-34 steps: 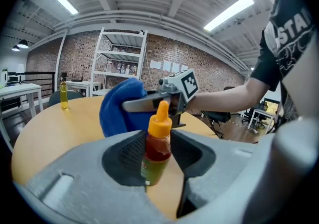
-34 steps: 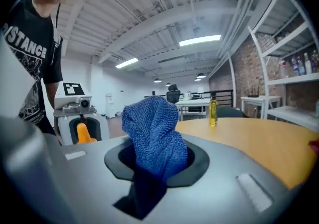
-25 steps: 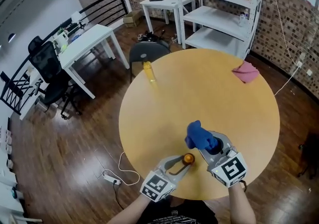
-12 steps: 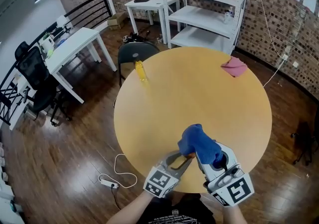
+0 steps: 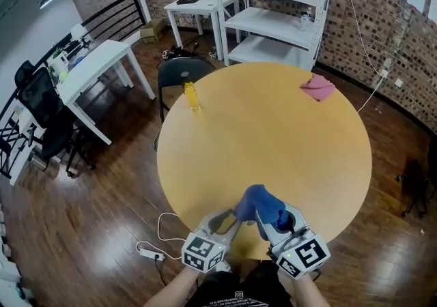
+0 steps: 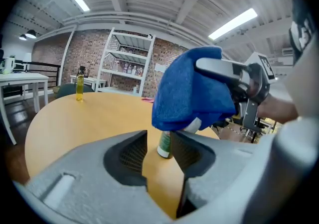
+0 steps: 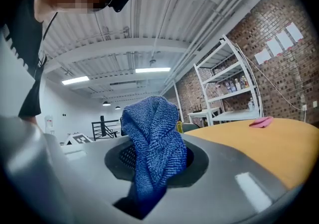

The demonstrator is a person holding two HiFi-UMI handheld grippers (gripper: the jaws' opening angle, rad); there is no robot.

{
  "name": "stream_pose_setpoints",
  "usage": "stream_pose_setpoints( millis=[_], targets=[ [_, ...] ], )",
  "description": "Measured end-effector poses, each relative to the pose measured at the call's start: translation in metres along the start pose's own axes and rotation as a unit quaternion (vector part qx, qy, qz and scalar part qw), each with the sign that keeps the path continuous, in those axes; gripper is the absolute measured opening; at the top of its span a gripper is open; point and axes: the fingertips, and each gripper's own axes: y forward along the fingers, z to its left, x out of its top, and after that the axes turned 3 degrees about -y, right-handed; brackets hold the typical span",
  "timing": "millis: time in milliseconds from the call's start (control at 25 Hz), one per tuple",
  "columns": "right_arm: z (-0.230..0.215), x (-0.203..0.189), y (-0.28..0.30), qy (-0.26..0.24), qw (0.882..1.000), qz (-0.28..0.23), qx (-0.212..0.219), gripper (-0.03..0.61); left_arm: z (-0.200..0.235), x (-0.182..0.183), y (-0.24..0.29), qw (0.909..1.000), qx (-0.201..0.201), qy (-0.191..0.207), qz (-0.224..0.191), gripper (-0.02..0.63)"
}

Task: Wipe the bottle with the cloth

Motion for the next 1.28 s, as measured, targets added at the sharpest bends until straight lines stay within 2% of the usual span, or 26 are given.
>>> stream_pose_setpoints(
  millis=[200,520,920,1280],
  targets=[
    [-0.008,-0.037,0.008,0.047,0.998,0.023,-0.019,0.092,0.013,0.011,-0.022,0.9997,0.015,-0.001,-0.019,0.147],
    [-0.009,-0.067,0.014,0.099,0.993,0.032,-0.05,0.091,0.013,0.041,-0.039,0.9986,-0.008,0.013,-0.05,0.147],
    [-0.013,-0.094,0.012,0.189,0.978,0.036,-0.076,0.091,-0.01,0.055,-0.041,0.9961,-0.052,0.033,-0.063,0.147],
    [-0.016,-0.114,0.01,0.268,0.958,0.019,-0.098,0.091,-0.021,0.049,-0.044,0.9946,-0.076,0.048,-0.053,0.147]
  ],
)
